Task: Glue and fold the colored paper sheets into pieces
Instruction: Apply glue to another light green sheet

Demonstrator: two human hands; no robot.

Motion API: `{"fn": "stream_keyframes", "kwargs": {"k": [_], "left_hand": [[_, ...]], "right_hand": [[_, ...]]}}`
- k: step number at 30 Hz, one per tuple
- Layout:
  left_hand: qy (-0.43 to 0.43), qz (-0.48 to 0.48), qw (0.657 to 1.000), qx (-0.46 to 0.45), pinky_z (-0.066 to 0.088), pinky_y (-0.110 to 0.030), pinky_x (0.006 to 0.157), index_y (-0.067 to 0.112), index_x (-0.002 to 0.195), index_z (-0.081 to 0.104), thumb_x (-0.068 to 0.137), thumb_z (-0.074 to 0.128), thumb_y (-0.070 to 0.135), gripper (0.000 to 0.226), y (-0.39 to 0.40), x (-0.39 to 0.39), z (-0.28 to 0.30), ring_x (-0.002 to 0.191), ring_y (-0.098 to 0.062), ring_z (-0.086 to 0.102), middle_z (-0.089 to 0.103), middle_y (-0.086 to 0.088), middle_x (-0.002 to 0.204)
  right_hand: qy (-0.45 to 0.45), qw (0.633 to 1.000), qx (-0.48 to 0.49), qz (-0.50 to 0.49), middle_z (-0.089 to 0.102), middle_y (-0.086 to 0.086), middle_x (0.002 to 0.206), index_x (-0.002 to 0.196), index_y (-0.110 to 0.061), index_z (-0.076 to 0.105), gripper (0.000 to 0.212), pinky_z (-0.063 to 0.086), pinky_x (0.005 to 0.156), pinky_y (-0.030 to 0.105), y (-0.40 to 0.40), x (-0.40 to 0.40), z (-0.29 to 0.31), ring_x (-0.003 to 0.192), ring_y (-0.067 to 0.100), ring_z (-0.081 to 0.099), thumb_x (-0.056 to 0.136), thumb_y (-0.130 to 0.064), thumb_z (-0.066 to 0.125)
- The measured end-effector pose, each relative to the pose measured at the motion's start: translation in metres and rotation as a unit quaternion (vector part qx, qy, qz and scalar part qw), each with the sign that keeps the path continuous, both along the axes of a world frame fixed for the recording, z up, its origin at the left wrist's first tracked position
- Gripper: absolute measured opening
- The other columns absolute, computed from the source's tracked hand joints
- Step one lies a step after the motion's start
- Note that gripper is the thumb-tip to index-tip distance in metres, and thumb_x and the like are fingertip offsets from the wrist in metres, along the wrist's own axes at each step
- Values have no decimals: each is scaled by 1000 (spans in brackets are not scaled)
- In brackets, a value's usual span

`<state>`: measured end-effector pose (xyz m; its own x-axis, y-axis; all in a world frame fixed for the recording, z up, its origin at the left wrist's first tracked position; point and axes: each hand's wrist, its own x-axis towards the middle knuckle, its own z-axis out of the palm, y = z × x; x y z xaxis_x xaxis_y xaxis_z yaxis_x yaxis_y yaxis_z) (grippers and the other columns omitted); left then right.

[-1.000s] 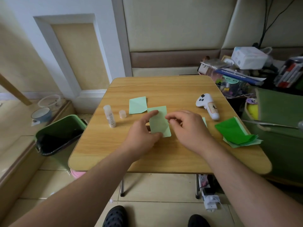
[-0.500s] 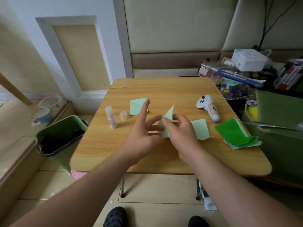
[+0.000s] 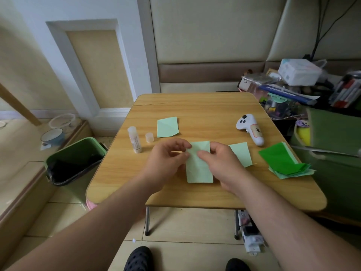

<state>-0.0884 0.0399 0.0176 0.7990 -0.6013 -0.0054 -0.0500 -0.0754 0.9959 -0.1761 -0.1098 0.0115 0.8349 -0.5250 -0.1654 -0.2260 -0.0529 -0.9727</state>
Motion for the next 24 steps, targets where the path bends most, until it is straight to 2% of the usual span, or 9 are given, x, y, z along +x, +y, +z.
{"fn": "stream_keyframes", "kwargs": {"k": [3, 6, 8, 9, 11, 12, 16, 20, 24], "left_hand": [[-37, -13, 996, 84, 61, -41, 77, 33, 99, 78, 89, 79, 10, 25, 0, -2, -4, 84, -21, 73, 77, -4, 98], [-142, -6, 973, 182, 57, -18, 73, 39, 104, 75, 85, 79, 13, 33, -1, -1, -7, 83, -4, 71, 76, 9, 92], [-246, -7, 938, 245, 44, -3, 69, 39, 111, 74, 84, 78, 16, 36, -2, 0, -7, 84, 2, 67, 70, 17, 93], [-282, -9, 925, 255, 41, -1, 71, 38, 116, 73, 85, 77, 16, 38, -2, 0, -7, 85, 2, 66, 67, 19, 96], [-334, -14, 907, 256, 39, -1, 75, 34, 122, 72, 86, 76, 15, 40, -2, 0, -8, 82, 0, 63, 62, 18, 99], [-352, -14, 900, 256, 40, -4, 77, 32, 124, 71, 86, 76, 16, 41, -2, 0, -8, 81, -1, 61, 61, 16, 99], [-362, -5, 889, 281, 38, -16, 80, 30, 131, 68, 89, 75, 22, 43, -2, 5, -9, 88, -7, 59, 66, 10, 103], [-377, -6, 880, 289, 34, -16, 90, 29, 125, 73, 91, 74, 29, 34, -1, 11, -15, 107, -12, 56, 59, 7, 120], [-423, -28, 858, 290, 37, -26, 100, 25, 122, 75, 98, 63, 24, 26, 1, 11, -15, 115, -18, 59, 69, 2, 121]], "right_hand": [[31, 995, -92, 28, 77, -9, 85, 96, -27, 75, 7, 63, 78, 41, -4, -2, -4, 81, 13, 74, 99, -29, 69], [63, 955, -286, 49, 57, -10, 63, 77, -24, 59, 24, 42, 56, 30, -6, -8, 0, 63, 12, 55, 96, -33, 72], [72, 927, -362, 60, 59, -7, 72, 102, -27, 63, 16, 48, 64, 34, -6, -10, 1, 73, 16, 59, 93, -34, 74], [83, 918, -383, 64, 62, -5, 78, 122, -31, 59, 33, 52, 71, 37, -6, -9, 0, 80, 18, 61, 93, -34, 74], [89, 901, -416, 78, 64, -2, 88, 145, -37, 41, 61, 55, 78, 42, -5, -8, -3, 88, 23, 63, 93, -31, 73], [86, 891, -437, 84, 63, -1, 93, 147, -38, 37, 64, 54, 79, 42, -5, -8, -3, 91, 24, 63, 95, -28, 72], [78, 878, -464, 84, 50, -2, 114, 139, -32, 53, 44, 52, 83, 38, -5, -8, -5, 99, 24, 59, 98, -22, 66], [74, 868, -484, 88, 40, -3, 124, 149, -30, 48, 52, 53, 86, 40, -3, -7, -5, 102, 23, 59, 100, -24, 65], [84, 873, -452, 161, 45, -13, 124, 136, -27, 64, 44, 49, 99, 38, 0, -8, -5, 115, 13, 52, 96, -46, 67]]}}
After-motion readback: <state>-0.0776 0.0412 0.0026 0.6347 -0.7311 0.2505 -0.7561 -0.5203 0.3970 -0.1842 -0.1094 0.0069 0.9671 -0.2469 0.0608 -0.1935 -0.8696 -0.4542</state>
